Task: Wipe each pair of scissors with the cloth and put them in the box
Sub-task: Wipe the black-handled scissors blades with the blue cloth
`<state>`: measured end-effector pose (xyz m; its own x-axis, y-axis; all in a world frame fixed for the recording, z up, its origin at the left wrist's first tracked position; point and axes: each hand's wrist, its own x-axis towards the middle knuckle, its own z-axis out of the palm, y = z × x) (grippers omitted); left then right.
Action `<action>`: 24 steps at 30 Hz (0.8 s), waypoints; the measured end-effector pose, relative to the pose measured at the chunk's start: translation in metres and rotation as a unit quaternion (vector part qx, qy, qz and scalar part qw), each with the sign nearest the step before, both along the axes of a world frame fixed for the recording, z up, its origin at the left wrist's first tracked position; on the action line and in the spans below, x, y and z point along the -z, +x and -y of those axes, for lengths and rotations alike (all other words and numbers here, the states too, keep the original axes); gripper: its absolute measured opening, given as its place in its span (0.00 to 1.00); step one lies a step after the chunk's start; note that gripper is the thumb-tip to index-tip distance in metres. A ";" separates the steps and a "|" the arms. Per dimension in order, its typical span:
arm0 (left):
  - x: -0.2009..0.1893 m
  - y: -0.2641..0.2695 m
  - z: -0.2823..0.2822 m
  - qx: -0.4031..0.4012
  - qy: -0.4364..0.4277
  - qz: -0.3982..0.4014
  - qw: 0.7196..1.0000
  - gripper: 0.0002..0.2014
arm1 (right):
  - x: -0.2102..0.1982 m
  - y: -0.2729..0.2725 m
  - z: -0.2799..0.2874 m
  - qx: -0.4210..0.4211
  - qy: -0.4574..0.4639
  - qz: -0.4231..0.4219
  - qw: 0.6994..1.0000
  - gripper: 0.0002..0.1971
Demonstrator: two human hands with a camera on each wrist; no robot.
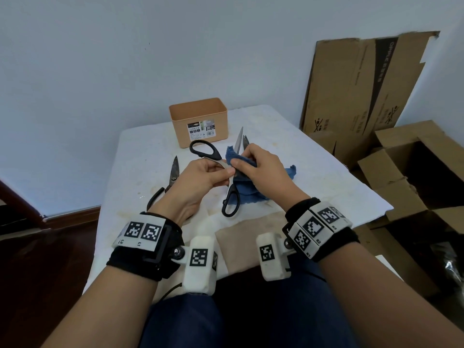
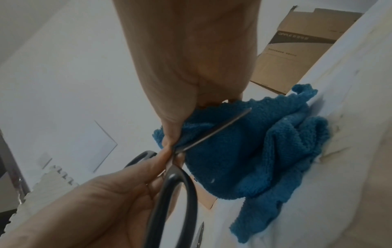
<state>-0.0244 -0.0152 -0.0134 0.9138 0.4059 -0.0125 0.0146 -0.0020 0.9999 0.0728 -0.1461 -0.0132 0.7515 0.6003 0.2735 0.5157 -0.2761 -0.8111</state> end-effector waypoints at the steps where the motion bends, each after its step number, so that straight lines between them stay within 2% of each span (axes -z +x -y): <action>1: 0.000 0.000 0.000 0.003 -0.001 0.001 1.000 0.10 | 0.001 0.000 0.000 0.004 -0.003 0.007 1.000 0.13; 8: 0.003 -0.003 0.001 0.025 -0.012 -0.003 1.000 0.13 | -0.010 0.007 -0.002 0.030 -0.012 0.046 0.998 0.14; 12: 0.003 -0.005 -0.002 0.031 -0.031 -0.012 0.999 0.12 | -0.009 0.008 -0.001 0.033 -0.018 0.034 0.999 0.14; 16: 0.001 -0.006 -0.007 0.025 -0.046 -0.023 0.998 0.06 | -0.008 0.010 0.004 0.094 0.068 -0.003 0.993 0.14; 18: 0.001 -0.007 -0.009 0.022 -0.050 -0.025 0.998 0.07 | -0.008 0.012 0.008 0.116 0.117 -0.031 0.986 0.14; 21: 0.001 -0.007 -0.010 0.023 -0.059 -0.026 0.998 0.07 | -0.008 0.011 0.010 0.087 0.128 -0.081 0.985 0.07; 24: 0.000 -0.005 -0.008 0.026 -0.079 -0.023 0.996 0.07 | -0.008 0.006 0.012 0.036 0.120 -0.085 0.989 0.06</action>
